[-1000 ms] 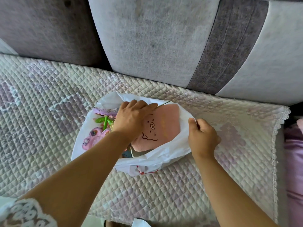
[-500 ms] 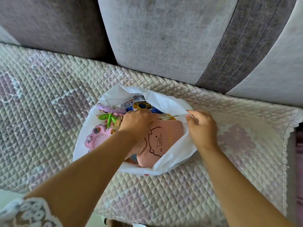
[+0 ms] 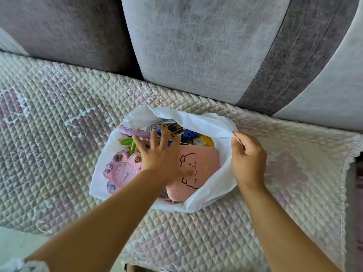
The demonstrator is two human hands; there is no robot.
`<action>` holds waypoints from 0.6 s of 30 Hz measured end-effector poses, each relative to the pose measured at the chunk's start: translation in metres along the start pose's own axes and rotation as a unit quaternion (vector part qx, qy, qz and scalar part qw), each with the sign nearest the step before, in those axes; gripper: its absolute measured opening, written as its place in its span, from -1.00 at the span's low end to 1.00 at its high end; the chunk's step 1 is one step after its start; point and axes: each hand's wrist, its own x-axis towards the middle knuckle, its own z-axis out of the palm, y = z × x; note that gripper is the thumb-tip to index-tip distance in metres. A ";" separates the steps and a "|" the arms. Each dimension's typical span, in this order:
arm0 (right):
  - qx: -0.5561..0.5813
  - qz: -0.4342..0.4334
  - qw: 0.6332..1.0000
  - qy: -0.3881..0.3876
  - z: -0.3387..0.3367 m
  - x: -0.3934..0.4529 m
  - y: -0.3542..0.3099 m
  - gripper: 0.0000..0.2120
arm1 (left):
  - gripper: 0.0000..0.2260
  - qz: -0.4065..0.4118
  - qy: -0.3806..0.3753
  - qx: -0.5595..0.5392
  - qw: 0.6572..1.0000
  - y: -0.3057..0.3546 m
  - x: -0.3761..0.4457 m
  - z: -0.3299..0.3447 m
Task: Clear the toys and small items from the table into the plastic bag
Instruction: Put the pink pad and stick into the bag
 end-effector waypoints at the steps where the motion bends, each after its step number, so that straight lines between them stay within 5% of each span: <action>1: 0.006 0.002 1.000 0.002 0.000 -0.001 0.000 -0.77 | -0.03 -0.015 0.000 -0.014 1.000 0.003 -0.008 0.004; 6: 0.024 -0.022 0.999 0.013 0.003 -0.006 -0.001 -0.80 | -0.09 0.013 -0.029 -0.080 0.996 0.004 -0.038 0.028; 13: 0.002 -0.062 0.998 -0.003 0.003 -0.017 0.005 -0.78 | -0.39 0.086 0.111 -0.125 0.982 0.000 -0.002 0.036; 18: -0.072 -0.049 0.990 -0.107 0.001 -0.037 0.009 -0.37 | -0.51 0.025 0.076 -0.044 0.996 0.015 0.005 0.044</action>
